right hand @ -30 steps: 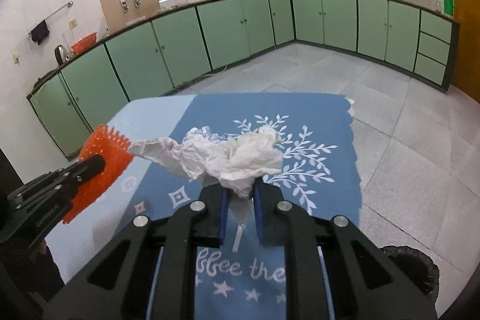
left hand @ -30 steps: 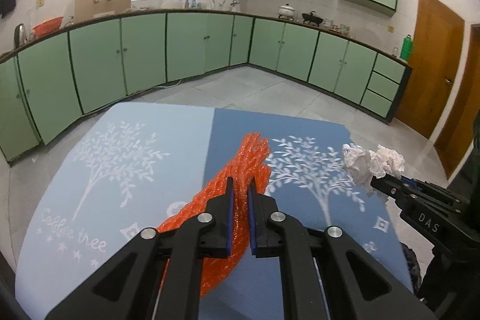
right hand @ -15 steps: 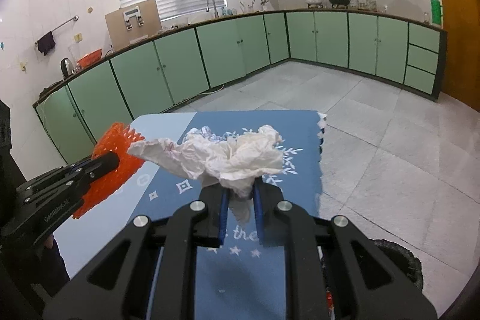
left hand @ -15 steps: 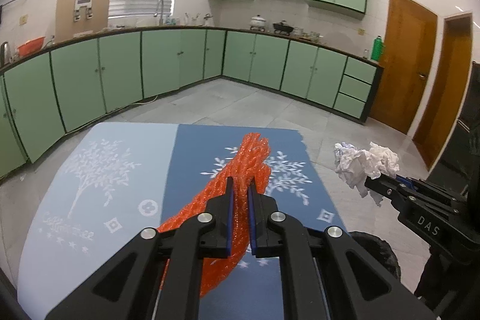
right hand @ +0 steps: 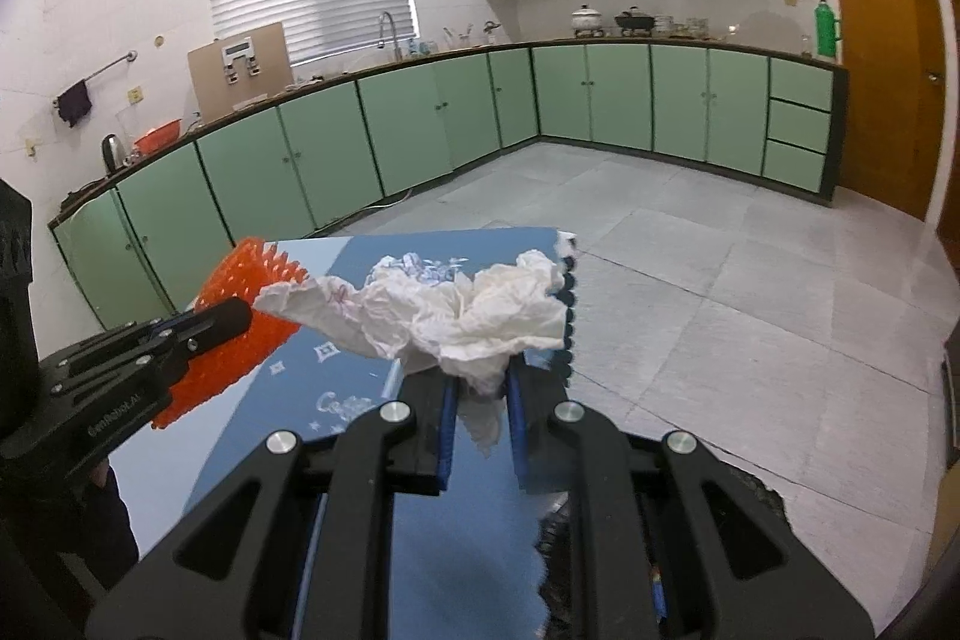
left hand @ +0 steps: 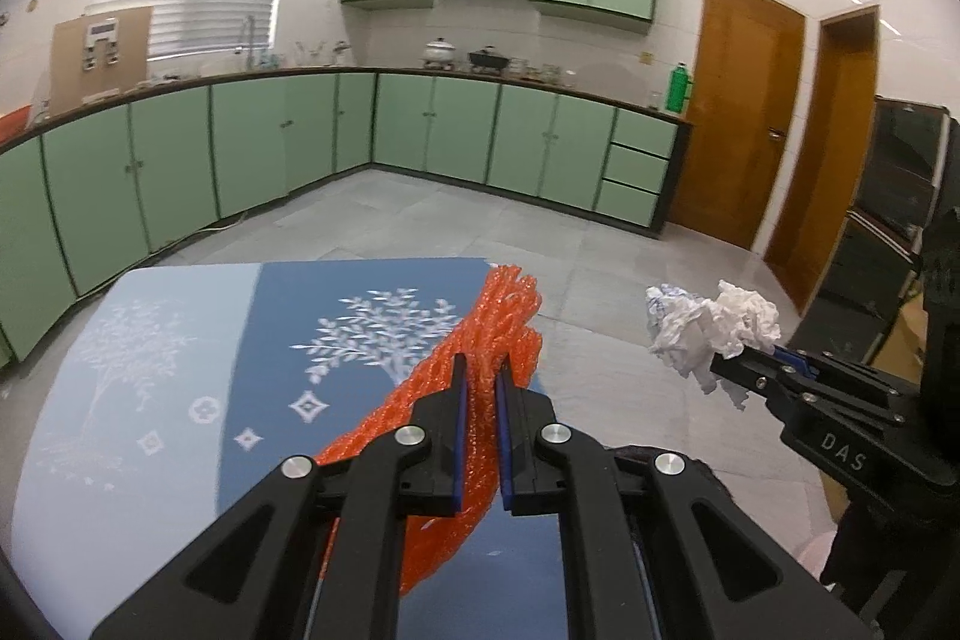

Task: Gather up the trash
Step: 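Carry the orange net and white tissue over the trash bin with both grippers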

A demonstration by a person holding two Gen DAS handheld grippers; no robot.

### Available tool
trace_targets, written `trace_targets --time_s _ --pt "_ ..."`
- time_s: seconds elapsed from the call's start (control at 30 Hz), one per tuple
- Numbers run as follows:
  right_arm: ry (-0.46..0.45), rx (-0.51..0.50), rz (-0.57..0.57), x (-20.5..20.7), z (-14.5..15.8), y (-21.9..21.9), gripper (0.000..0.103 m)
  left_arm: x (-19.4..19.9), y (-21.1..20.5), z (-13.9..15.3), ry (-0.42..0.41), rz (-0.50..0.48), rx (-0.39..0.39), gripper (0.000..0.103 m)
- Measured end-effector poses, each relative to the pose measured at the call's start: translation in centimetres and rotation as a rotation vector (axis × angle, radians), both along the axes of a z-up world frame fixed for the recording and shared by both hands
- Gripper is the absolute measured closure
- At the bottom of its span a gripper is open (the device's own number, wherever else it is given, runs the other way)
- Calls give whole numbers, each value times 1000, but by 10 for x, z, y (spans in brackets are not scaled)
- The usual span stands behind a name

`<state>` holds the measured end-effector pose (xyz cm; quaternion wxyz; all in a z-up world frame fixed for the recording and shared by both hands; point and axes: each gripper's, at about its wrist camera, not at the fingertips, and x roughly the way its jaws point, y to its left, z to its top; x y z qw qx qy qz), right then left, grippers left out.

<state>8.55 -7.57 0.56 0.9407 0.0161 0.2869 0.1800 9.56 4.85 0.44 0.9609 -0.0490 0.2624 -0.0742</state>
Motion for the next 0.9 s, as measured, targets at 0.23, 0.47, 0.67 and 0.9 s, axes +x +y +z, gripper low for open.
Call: trace_targets --time_s 0.23,0.47,0.67,0.9 --pt "-3 -5 -79 -16 -3 -36 89 -2 -31 2 -2 -85 -13 95" --pt "-5 -9 -158 -30 -8 -68 89 -2 -67 6 -12 -175 -9 95" --pt "-3 -9 -225 -44 -14 -98 89 2 -99 1 -6 -257 -9 95" --pt "19 -19 -307 -56 -29 -131 89 11 -139 -13 14 -351 -4 95"
